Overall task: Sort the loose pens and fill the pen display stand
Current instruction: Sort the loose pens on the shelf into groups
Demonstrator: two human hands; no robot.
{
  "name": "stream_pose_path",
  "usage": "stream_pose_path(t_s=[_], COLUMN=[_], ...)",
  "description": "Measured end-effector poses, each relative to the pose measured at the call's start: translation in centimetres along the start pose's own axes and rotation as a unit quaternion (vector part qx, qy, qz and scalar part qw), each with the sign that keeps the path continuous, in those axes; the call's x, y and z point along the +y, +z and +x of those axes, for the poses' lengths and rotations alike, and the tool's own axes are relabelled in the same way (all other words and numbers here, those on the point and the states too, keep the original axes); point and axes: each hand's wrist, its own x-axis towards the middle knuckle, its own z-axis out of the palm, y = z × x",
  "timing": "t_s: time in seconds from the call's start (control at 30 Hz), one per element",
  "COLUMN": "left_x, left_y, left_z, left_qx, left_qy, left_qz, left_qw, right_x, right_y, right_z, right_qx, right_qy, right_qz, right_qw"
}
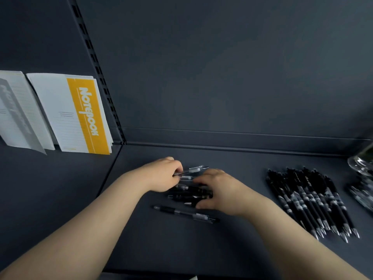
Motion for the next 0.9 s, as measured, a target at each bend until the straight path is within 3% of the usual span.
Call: stream_pose_path(t_s=[0.13, 0.23, 0.43, 0.7, 0.83, 0.9], left_x=[0.9, 2.1, 4.6, 6.4, 7.3, 7.4], left_y=[-0.5, -0.1, 1.7, 3.2, 3.1, 2.8], left_z=[-2.0, -3.2, -3.5, -2.6, -2.5, -2.4], left_qx=[-0.081, -0.139, -0.061, 0.017, 0.015, 0.017], left_qy=[0.033, 0.001, -0.016, -0.043, -0.054, -0.073], left_qz=[0.004, 0.057, 0.166, 0.153, 0.148, 0.114], left_qw=[0.996, 0.989, 0.984, 0.987, 0.987, 0.991], right_x=[1.8, 2.0, 2.2, 2.6, 3.3, 4.1], right_y=[-0.8, -0.9, -0.6, -1.9, -3.0, -3.7], right_z=[-2.3, -3.5, -4.0, -5.8, -7.4, -8.6], right_qx=[0.021, 0.003, -0.020, -0.039, 0.007, 0.086], right_qy=[0.055, 0.078, 0.104, 0.066, 0.046, 0.025], right_qz=[0.002, 0.010, -0.010, -0.088, -0.064, -0.020], right_qw=[0.998, 0.997, 0.994, 0.993, 0.997, 0.996])
